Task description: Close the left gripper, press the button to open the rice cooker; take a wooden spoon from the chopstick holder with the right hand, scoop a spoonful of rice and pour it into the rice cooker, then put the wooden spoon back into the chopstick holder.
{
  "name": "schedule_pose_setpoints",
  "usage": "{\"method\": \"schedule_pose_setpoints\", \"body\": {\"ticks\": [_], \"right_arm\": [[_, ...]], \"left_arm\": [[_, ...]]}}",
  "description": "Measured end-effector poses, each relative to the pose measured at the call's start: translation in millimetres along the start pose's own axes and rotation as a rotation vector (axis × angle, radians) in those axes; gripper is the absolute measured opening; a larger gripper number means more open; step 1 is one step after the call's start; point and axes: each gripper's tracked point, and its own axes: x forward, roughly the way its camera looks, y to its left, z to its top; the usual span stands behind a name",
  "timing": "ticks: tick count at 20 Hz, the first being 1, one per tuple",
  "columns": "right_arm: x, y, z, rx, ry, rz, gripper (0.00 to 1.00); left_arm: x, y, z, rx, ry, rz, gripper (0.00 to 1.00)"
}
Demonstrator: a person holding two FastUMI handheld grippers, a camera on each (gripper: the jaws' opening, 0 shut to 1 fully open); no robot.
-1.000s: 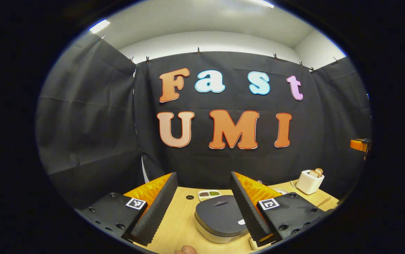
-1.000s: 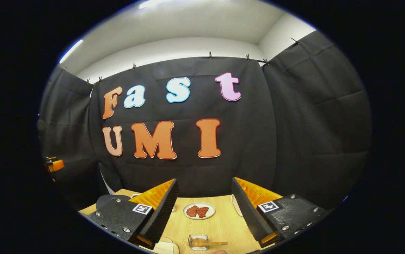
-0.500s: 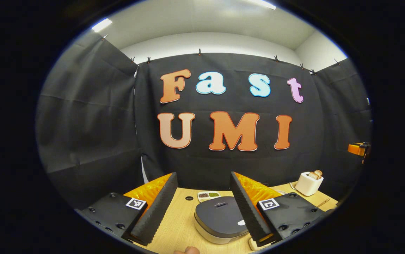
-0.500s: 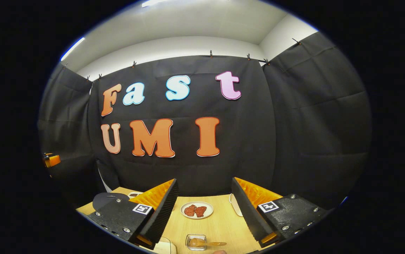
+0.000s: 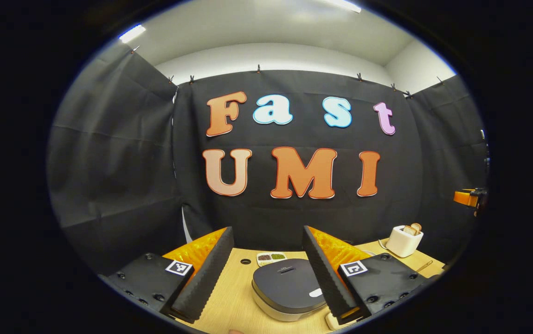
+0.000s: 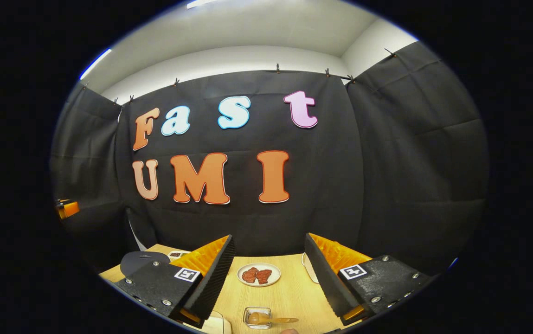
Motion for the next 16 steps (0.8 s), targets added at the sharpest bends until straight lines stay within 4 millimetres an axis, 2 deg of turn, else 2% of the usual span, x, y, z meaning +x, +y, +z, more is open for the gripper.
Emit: {"method": "schedule_pose_setpoints", "body": {"ticks": [6, 8, 9, 10, 12, 16], "right_arm": [[4, -6, -3, 0.018, -0.005, -0.001, 0.94], [5, -10, -2, 0.019, -0.016, -0.009, 0.94], [6, -12, -4, 0.021, -0.013, -0.014, 0.94], [6, -12, -6, 0.024, -0.009, -0.015, 0.94], [7, -11, -11, 0.021, 0.002, -0.015, 0.94], [10, -5, -18, -0.010, 0.013, -0.013, 0.94]], "left_arm": [[6, -30, -20, 0.060, 0.053, -0.044, 0.24], [5, -45, -21, 0.081, 0.055, -0.069, 0.11], [10, -46, -29, 0.090, 0.062, -0.074, 0.08], [14, -58, -37, 0.099, 0.065, -0.091, 0.05], [11, -75, -52, 0.102, 0.111, -0.143, 0.04], [21, -98, -93, 0.098, 0.205, -0.211, 0.04]]}}
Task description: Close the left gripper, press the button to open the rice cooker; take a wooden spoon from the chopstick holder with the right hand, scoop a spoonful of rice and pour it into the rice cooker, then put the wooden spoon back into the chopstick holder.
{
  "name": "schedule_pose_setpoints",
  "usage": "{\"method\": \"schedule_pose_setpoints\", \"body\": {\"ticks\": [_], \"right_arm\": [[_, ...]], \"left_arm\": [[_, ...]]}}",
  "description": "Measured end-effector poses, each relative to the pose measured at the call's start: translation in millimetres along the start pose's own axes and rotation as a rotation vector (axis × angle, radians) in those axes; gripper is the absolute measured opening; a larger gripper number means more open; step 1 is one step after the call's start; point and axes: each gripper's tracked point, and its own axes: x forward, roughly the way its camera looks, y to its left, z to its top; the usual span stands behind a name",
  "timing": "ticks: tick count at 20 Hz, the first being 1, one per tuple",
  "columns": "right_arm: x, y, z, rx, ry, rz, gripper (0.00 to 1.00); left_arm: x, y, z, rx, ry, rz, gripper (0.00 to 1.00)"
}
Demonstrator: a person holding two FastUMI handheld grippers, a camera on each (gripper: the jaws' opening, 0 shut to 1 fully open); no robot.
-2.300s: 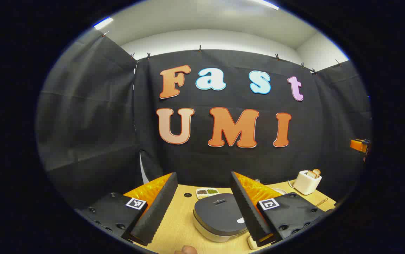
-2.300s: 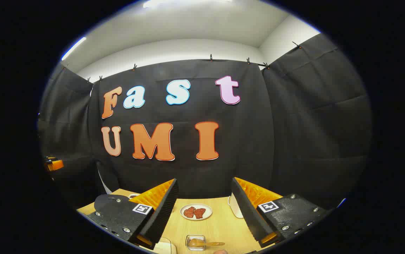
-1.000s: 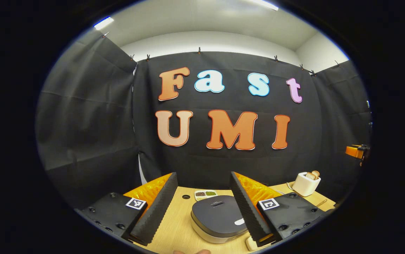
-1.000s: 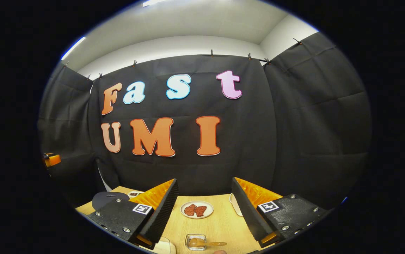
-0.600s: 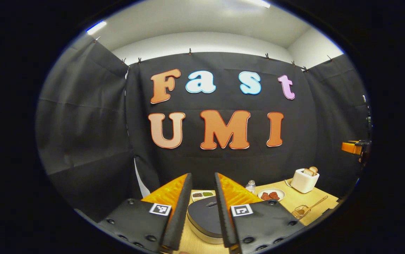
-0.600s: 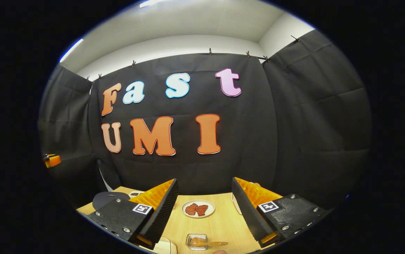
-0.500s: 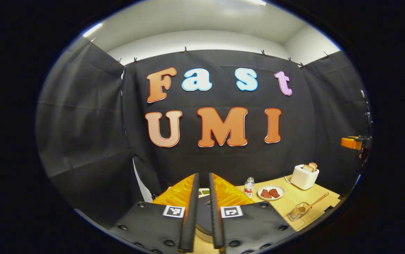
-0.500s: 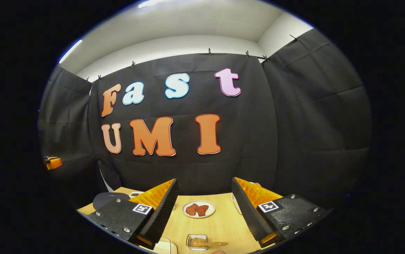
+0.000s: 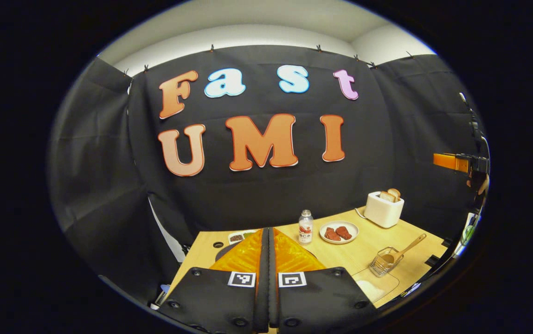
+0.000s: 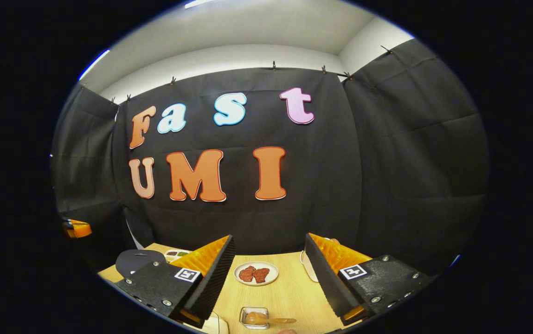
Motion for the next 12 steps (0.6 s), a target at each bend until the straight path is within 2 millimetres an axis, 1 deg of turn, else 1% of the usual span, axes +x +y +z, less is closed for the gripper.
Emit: {"method": "schedule_pose_setpoints", "body": {"ticks": [6, 10, 12], "right_arm": [[5, 14, -16, -0.006, 0.036, 0.027, 0.94], [11, 16, -23, -0.007, 0.047, 0.027, 0.94], [11, 17, -28, -0.001, 0.057, 0.034, 0.94]], "left_arm": [[33, -21, -66, -0.031, 0.155, -0.070, 0.04], [58, -33, -103, -0.034, 0.253, -0.108, 0.05], [70, -33, -115, -0.028, 0.290, -0.113, 0.05]]}}
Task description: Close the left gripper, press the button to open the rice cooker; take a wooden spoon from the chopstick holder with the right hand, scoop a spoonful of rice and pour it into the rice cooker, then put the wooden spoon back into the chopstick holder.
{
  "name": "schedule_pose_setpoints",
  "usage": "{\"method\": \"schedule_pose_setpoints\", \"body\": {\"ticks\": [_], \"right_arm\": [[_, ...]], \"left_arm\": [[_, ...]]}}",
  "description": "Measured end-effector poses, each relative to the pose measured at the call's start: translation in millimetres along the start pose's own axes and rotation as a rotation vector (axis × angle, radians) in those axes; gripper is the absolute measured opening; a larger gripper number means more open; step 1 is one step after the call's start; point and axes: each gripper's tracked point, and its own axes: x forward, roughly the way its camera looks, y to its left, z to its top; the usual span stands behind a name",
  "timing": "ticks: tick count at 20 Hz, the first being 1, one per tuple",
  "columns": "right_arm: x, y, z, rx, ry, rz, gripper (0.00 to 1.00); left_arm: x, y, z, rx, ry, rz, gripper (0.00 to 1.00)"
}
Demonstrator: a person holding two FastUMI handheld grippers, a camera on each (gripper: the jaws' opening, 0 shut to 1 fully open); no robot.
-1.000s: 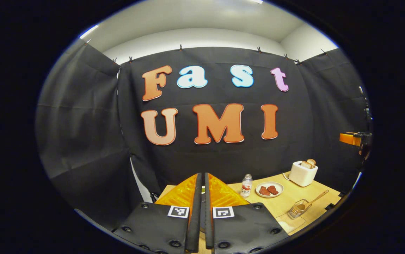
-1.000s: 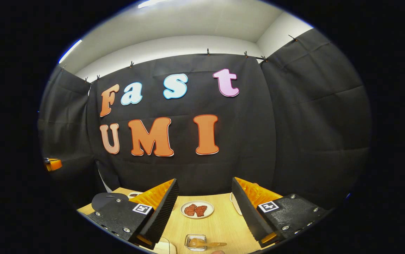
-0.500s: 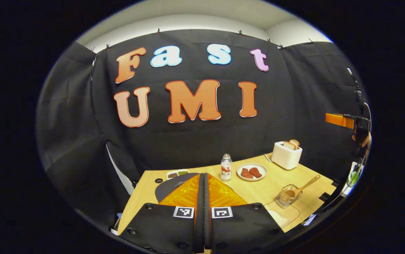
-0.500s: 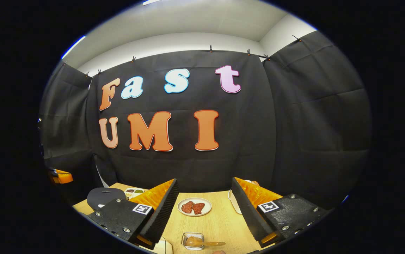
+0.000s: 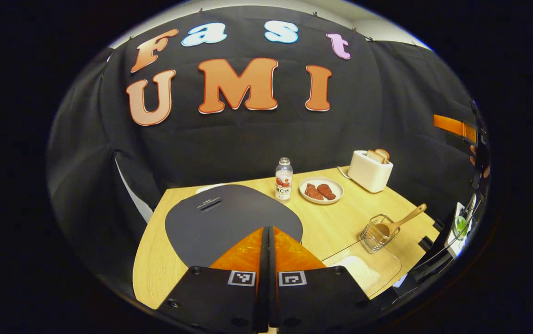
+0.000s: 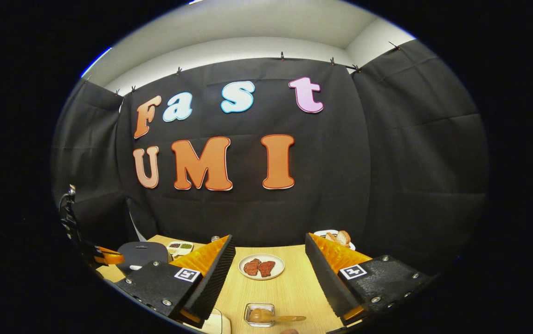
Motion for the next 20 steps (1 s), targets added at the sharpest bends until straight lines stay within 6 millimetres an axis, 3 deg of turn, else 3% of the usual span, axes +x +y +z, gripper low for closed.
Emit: {"method": "schedule_pose_setpoints", "body": {"ticks": [6, 14, 20], "right_arm": [[10, -11, -8, -0.008, 0.002, -0.012, 0.94], [21, -14, -30, 0.028, 0.047, -0.019, 0.94], [21, -15, -36, -0.001, 0.046, -0.019, 0.94]], "left_arm": [[28, 4, -21, -0.064, 0.082, -0.041, 0.04], [30, 4, -38, -0.028, 0.159, -0.010, 0.05], [31, 3, -34, -0.015, 0.149, -0.011, 0.05]]}}
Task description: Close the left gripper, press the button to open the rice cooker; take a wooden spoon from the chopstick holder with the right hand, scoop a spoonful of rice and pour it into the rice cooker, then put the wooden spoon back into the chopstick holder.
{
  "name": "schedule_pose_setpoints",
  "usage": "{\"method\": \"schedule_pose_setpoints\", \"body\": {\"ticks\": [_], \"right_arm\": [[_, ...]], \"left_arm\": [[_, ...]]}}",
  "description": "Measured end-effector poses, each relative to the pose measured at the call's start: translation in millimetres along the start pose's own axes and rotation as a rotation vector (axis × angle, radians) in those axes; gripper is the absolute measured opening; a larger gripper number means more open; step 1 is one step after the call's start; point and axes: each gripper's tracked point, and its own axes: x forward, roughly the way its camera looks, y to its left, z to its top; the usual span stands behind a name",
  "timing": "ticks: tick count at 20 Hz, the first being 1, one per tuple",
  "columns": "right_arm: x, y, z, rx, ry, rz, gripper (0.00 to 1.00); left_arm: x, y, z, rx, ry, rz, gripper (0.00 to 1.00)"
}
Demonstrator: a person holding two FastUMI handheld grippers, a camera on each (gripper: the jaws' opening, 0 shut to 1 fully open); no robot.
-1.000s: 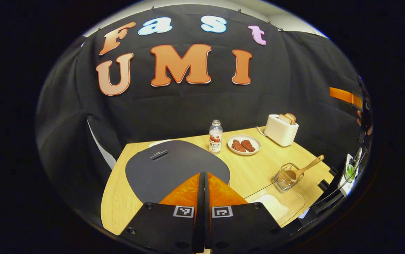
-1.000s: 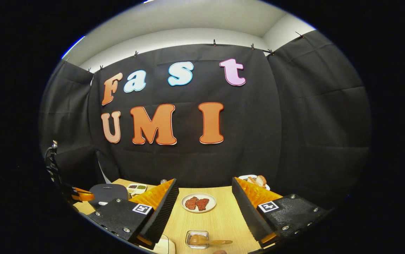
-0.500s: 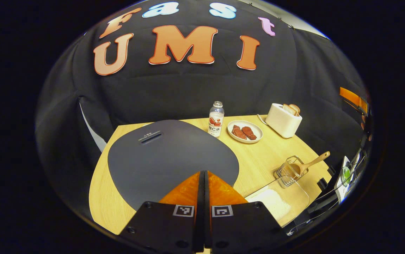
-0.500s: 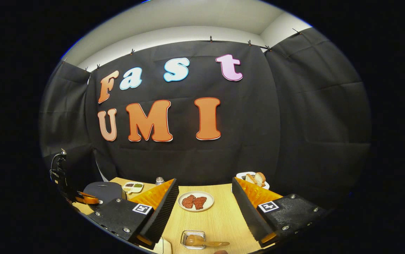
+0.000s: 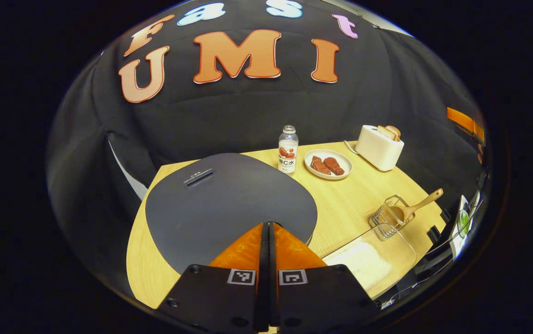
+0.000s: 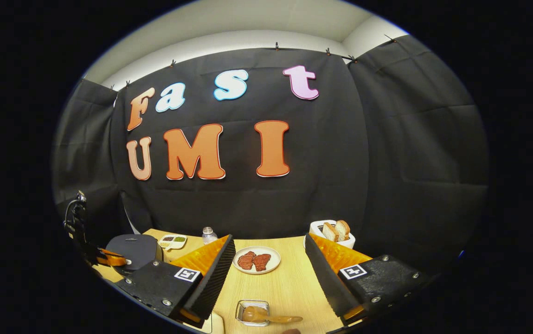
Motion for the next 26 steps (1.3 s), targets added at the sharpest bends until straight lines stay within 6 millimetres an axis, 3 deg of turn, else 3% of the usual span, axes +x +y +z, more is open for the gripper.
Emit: {"method": "schedule_pose_setpoints", "body": {"ticks": [4, 7, 8, 9, 11, 15, 17, 23, 26], "right_arm": [[0, 1, -6, -0.003, 0.022, 0.012, 0.94], [-6, 3, -4, -0.004, 0.012, 0.028, 0.94], [-7, 0, -2, -0.013, 0.001, 0.019, 0.94], [-7, -4, 1, -0.021, -0.011, 0.008, 0.94], [-7, -9, 5, -0.024, -0.024, -0.007, 0.94], [-12, -8, 2, -0.021, -0.021, -0.005, 0.94], [-15, -10, 2, -0.039, -0.029, -0.014, 0.94], [-24, -23, -5, -0.088, -0.065, -0.066, 0.94], [-31, -32, -13, -0.098, -0.091, -0.096, 0.94]], "left_arm": [[-13, 14, 21, 0.005, -0.089, 0.072, 0.05], [-58, 39, 84, 0.145, -0.315, 0.274, 0.05], [-77, 40, 102, 0.141, -0.370, 0.289, 0.05], [-96, 23, 106, 0.104, -0.397, 0.248, 0.05], [-115, 9, 104, 0.010, -0.390, 0.177, 0.05], [-148, 64, 109, -0.056, -0.445, 0.332, 0.05], [-159, 87, 103, -0.066, -0.450, 0.407, 0.05], [-177, 127, 76, -0.114, -0.440, 0.538, 0.06], [-182, 137, 76, -0.104, -0.478, 0.561, 0.17]]}}
